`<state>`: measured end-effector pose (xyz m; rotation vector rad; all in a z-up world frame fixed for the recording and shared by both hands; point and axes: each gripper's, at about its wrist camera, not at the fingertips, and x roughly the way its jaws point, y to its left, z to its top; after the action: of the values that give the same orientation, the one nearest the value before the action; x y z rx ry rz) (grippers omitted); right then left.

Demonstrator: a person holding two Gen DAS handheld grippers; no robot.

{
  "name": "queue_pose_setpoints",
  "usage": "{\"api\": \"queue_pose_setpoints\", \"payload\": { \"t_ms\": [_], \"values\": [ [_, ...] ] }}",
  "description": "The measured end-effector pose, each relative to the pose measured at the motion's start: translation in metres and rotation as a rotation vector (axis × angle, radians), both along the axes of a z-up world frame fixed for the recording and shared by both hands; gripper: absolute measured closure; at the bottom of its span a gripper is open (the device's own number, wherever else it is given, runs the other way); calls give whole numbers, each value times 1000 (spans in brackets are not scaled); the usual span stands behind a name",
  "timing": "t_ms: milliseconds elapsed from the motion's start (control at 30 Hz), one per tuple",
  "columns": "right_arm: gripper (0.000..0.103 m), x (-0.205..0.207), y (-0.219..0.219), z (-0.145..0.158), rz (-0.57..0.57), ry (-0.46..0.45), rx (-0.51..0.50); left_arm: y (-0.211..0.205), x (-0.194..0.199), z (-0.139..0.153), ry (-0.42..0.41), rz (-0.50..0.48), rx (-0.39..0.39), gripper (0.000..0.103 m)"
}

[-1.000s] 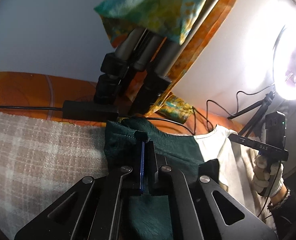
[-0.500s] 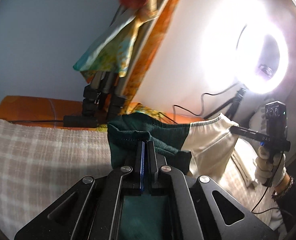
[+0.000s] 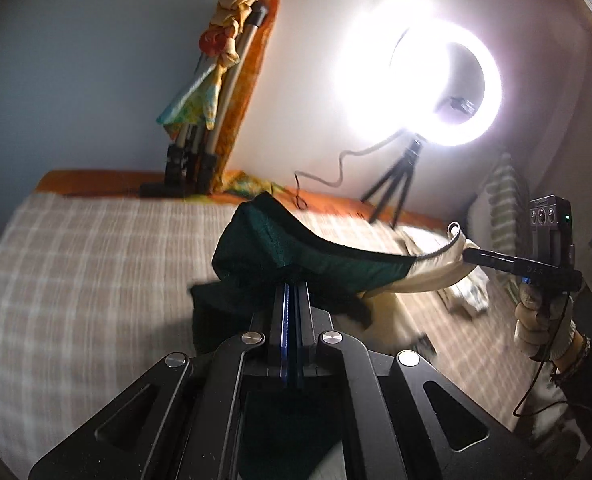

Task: Fold small clothes
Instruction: 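Lift the collar with both tools and fold it over toward the hem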

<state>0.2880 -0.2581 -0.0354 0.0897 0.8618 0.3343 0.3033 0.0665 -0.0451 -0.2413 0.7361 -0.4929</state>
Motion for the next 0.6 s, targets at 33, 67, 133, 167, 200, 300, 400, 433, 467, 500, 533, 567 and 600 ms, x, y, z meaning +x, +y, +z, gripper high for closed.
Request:
{"api": "queue_pose_setpoints", "payload": {
  "t_ms": [33, 67, 133, 167, 200, 300, 400, 433, 467, 500, 533, 567, 600],
  "values": [
    [102, -13, 2, -4, 2, 6, -5, 0, -13, -5, 5, -1, 2, 102],
    [102, -23, 3, -7, 4, 10, -11, 0, -22, -8, 8, -2, 2, 102],
    [102, -41, 7, -15, 6, 18, -24, -1, -43, -19, 23, -8, 20, 102],
    [102, -49, 8, -19, 4, 22, -30, -3, -48, -24, 33, -10, 26, 102],
    [102, -56, 9, -24, 0, 25, -38, -3, -54, -29, 42, -9, 30, 102],
    [102, -76, 9, -32, -6, 20, -58, -5, -73, -43, 63, -10, 56, 102],
    [102, -92, 9, -39, -5, 15, -70, -6, -88, -54, 81, -29, 74, 102],
    [102, -97, 10, -43, -4, 12, -88, -7, -96, -57, 72, -33, 95, 102],
    [101, -102, 11, -45, -4, 8, -106, -8, -102, -59, 67, -38, 107, 102],
    [101, -107, 11, -49, -5, 5, -120, -10, -107, -61, 67, -47, 123, 102],
    [99, -112, 11, -51, -5, 7, -132, -11, -113, -63, 67, -55, 140, 102],
    [99, -116, 11, -52, -5, 7, -143, -11, -119, -65, 66, -65, 156, 102],
    [97, -123, 11, -54, -1, 4, -161, -11, -126, -66, 65, -78, 172, 101]
  ]
}}
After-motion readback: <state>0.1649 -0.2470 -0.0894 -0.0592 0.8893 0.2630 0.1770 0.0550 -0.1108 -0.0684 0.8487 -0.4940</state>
